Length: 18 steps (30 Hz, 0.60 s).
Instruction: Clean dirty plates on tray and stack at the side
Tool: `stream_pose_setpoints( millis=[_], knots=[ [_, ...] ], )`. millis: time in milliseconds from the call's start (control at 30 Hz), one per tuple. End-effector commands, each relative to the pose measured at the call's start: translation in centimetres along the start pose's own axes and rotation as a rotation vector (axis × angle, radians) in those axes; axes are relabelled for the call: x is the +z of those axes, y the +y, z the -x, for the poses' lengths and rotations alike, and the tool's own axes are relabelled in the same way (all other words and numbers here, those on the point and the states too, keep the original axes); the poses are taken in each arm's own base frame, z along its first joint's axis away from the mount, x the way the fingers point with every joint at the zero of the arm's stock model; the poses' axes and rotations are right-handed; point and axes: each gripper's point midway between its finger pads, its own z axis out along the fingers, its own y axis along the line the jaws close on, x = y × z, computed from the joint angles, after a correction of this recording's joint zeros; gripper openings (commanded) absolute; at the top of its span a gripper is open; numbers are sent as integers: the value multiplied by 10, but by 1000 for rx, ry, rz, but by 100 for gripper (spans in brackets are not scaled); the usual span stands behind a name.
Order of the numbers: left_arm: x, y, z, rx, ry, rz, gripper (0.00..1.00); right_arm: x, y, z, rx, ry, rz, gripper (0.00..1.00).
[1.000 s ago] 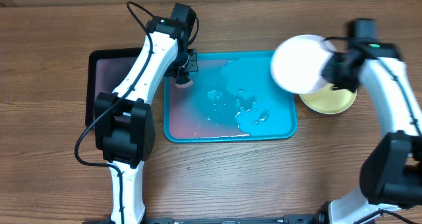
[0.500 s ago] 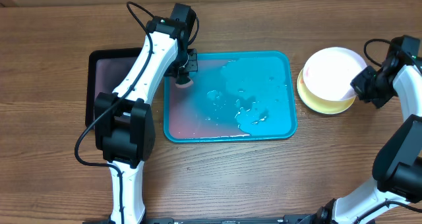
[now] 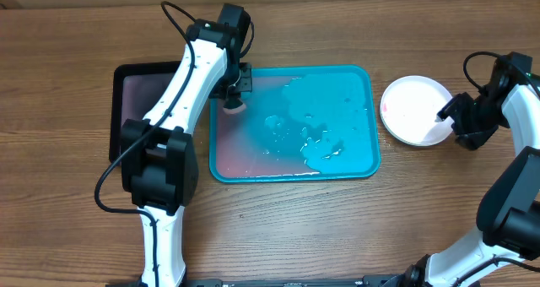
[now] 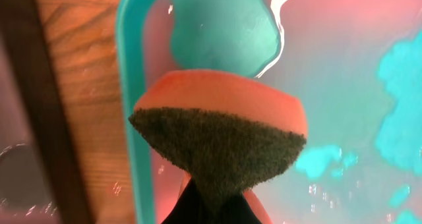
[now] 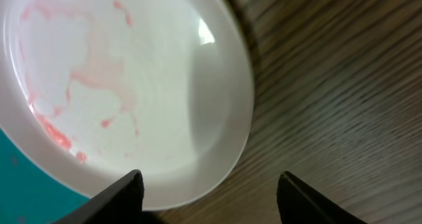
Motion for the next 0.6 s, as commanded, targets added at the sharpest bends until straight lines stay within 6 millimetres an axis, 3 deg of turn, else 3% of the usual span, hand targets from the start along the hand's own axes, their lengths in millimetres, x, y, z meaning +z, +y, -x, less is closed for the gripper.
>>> stream_pose_setpoints(
  millis=[0, 100, 233, 367, 400, 567],
  knots=[
    [-56, 18, 25, -38, -124, 19, 4, -16, 32, -3, -109, 13, 88, 69],
    [-95, 48, 27, -79, -174, 81, 4, -32, 61, -9, -186, 3, 99, 75],
    [-106, 85, 20, -133, -157, 154, 4, -38, 97, -21, -286, -19, 122, 83],
    [-90, 130, 5, -212, -59, 199, 4, -33, 129, -39, -385, -32, 136, 91],
    [-78, 151, -2, -229, -15, 215, 4, -31, 137, -46, -415, -34, 135, 93],
    [-37, 187, -11, -165, 49, 229, 4, -28, 148, -59, -470, -41, 106, 100]
  ],
)
